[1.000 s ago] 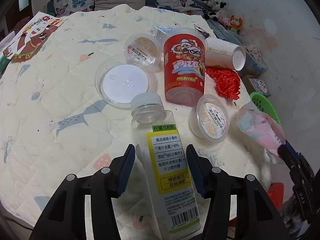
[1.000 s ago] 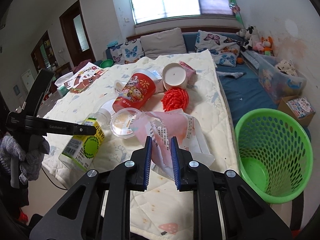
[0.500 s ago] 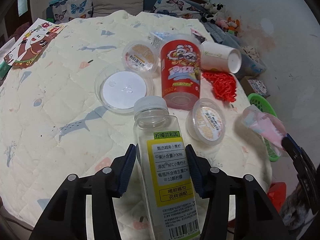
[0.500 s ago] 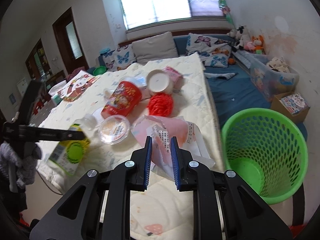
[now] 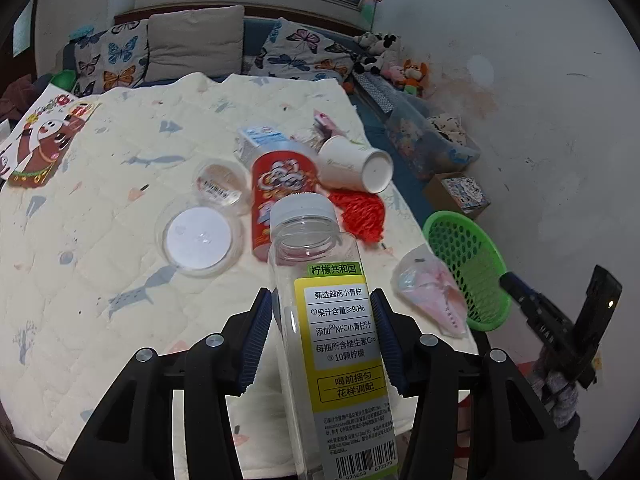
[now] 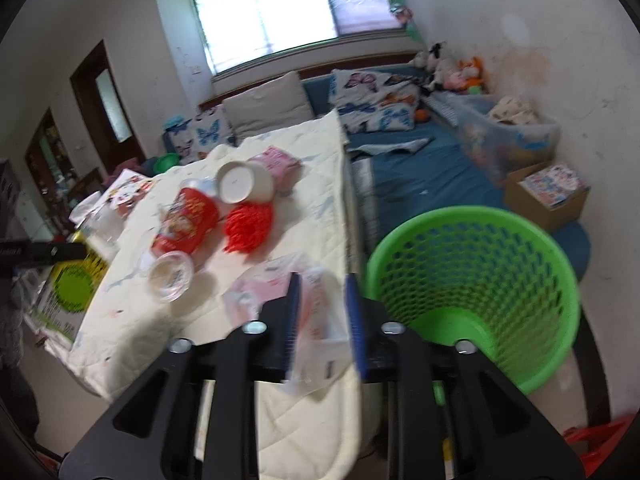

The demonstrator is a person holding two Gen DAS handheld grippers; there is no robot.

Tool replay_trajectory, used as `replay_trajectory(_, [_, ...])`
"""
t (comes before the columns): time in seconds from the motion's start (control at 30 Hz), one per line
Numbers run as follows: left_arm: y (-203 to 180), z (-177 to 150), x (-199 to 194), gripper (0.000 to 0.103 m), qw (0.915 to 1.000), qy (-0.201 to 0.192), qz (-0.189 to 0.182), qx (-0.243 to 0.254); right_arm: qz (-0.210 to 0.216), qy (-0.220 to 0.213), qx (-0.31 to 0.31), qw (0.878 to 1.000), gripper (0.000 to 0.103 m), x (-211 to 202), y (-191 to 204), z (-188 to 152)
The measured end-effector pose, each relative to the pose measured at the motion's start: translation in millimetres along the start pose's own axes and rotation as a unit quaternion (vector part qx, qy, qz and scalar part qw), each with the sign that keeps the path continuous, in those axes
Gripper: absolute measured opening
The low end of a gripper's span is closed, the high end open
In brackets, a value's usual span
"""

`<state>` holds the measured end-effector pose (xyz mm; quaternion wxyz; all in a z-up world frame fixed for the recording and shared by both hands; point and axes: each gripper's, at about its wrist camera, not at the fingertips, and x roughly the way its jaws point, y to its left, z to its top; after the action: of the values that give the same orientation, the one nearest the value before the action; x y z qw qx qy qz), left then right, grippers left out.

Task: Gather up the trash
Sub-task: 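Carry the pink bag with the right tool over the green wastebasket and release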

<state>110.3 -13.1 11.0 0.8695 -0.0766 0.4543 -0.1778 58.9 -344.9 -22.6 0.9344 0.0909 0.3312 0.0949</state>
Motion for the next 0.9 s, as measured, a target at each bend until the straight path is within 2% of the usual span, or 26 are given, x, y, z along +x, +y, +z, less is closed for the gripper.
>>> replay_trajectory(0.07, [-5.3,3.3,0.2,0.049,1.0,-0.001,-0.003,0.005,0.015,0.007,0.001,1.0,0.071,3.6,5.6,-1.8])
replay_trajectory(0.13, [-9.6,4.7,0.6,0.049,0.9999,0.0,-0.007,0.008,0.026,0.012,-0.013,1.0,0.072,9.9,14.4,-5.0])
replay_trajectory(0.2, [-13.1,5.6,0.1,0.049,0.9999,-0.001,-0.008,0.012,0.036,0.024,-0.026,0.999,0.079,19.1,24.0,-7.2])
replay_trajectory(0.27, [-15.0,7.4,0.2,0.049,0.9999,-0.001,-0.008,0.015,0.04,0.039,-0.037,0.998,0.081,32.3,32.1,-11.0])
replay_trajectory(0.43, [-18.9,12.5,1.6,0.049,0.9998,-0.002,-0.01,0.02,0.034,0.073,-0.058,0.995,0.082,66.6,42.8,-16.6])
replay_trajectory(0.47, [-20.3,13.8,2.0,0.049,0.9997,-0.002,-0.01,0.021,0.024,0.078,-0.061,0.995,0.081,72.6,43.9,-17.7])
replay_trajectory(0.57, [-24.6,18.0,3.8,0.049,0.9996,-0.001,-0.01,0.027,0.019,0.087,-0.061,0.994,0.055,79.4,43.2,-19.8])
replay_trajectory(0.6, [-27.1,19.6,4.2,0.049,0.9995,-0.001,-0.01,0.031,0.02,0.086,-0.057,0.995,0.05,78.7,41.3,-20.4])
replay_trajectory(0.77, [-42.0,25.0,9.3,0.049,0.9986,0.001,-0.02,0.049,0.015,0.057,-0.038,0.998,0.042,57.6,26.2,-15.7])
replay_trajectory(0.9, [-62.2,32.7,22.0,0.049,0.9972,0.01,-0.039,0.063,-0.006,0.035,-0.02,0.999,0.042,39.2,4.1,-7.7])
